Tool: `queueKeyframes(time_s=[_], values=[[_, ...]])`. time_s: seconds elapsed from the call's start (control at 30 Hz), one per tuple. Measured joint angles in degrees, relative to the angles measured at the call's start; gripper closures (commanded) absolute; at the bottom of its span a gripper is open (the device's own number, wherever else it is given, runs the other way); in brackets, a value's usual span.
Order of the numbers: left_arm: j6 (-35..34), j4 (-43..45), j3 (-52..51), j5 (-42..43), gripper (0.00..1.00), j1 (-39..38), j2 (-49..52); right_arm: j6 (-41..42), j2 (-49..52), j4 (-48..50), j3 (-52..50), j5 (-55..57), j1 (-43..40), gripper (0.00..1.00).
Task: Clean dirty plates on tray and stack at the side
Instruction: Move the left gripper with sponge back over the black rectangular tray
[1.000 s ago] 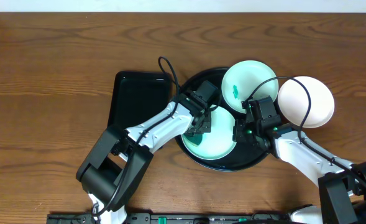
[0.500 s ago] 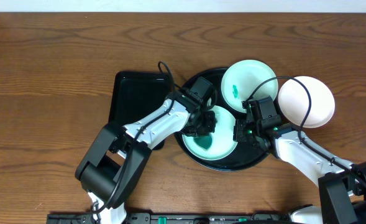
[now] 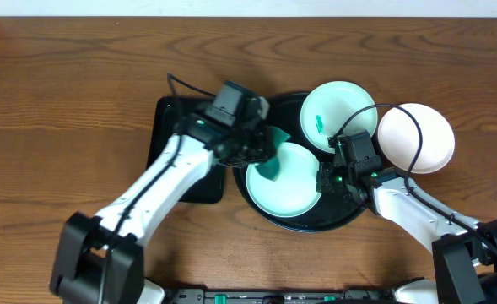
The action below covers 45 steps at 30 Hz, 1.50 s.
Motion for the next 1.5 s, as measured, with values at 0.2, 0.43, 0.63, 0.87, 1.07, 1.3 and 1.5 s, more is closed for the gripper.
queueKeyframes(time_s=[0.2,0.43,0.63,0.87,1.07,1.3,1.5], values=[[0.96,-8.09,0.00,-8.48,0.92,6.38,-0.46,0.00,0.00,0.02,-0.02,-0.04,0.00,0.99],[1.77,-14.58,-0.02,-23.98,0.92,13.14,-0.46,0.00,0.00,0.00,0.00,-0.04,0.00,0.99],[3.50,-14.51,-0.15,-32.57,0.92,14.86,-0.46,0.00,0.00,0.02,0.00,-0.07,0.00,0.99],[6.23,-10.49,-4.74,-35.39,0.92,14.86,-0.46,0.00,0.00,0.00,0.00,-0.07,0.00,0.99],[6.84,-7.69,-7.43,-37.46,0.92,14.86,-0.46,0.00,0.00,-0.07,0.00,-0.07,0.00,0.99],[7.45,-5.05,-7.43,-38.21,0.92,14.86,-0.46,-0.28,0.00,-0.37,0.00,-0.15,0.00,0.80],[7.78,-5.27,-7.43,-38.27,0.92,14.86,-0.46,-0.17,-0.02,-0.66,0.00,-0.17,0.00,0.86]])
